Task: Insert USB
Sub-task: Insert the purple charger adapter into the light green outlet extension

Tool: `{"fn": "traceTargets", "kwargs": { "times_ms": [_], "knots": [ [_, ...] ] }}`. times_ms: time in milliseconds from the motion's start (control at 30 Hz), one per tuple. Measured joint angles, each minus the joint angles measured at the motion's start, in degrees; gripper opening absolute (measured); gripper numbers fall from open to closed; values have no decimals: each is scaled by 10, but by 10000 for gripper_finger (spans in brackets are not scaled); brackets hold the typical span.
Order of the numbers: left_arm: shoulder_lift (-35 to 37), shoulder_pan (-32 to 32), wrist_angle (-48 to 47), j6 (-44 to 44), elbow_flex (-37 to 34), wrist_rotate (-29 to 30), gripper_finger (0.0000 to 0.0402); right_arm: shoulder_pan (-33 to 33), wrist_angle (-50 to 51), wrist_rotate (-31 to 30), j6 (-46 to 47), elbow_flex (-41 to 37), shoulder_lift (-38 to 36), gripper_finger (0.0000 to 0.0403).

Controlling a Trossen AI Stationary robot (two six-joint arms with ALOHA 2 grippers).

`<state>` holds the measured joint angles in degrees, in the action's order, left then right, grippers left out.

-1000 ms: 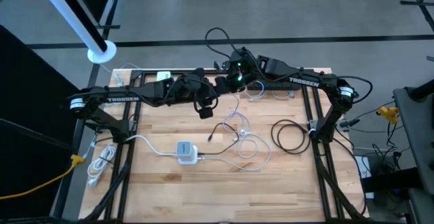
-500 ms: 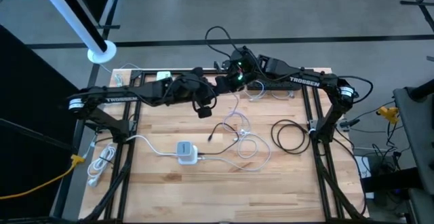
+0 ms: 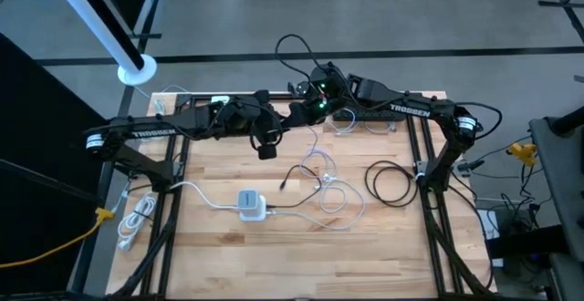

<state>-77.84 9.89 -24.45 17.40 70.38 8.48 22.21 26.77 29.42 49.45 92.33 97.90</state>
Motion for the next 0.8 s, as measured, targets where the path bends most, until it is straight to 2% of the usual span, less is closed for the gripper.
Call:
{"fn": "traceTargets", "kwargs": {
  "times_ms": [167,333,567,800],
  "knots": [
    [1,-1,-11,-2,0,-2,222,3,8,-6,-6,-1,-1,192],
    [12,-1,-31,-1,0,-5,267,5,4,-8,-6,-1,-1,192],
    [68,0,-133,-21,0,16,276,11,3,-12,-14,0,-1,192],
    [136,30,-343,-87,0,113,275,26,17,13,-50,0,-1,192]
  ]
}}
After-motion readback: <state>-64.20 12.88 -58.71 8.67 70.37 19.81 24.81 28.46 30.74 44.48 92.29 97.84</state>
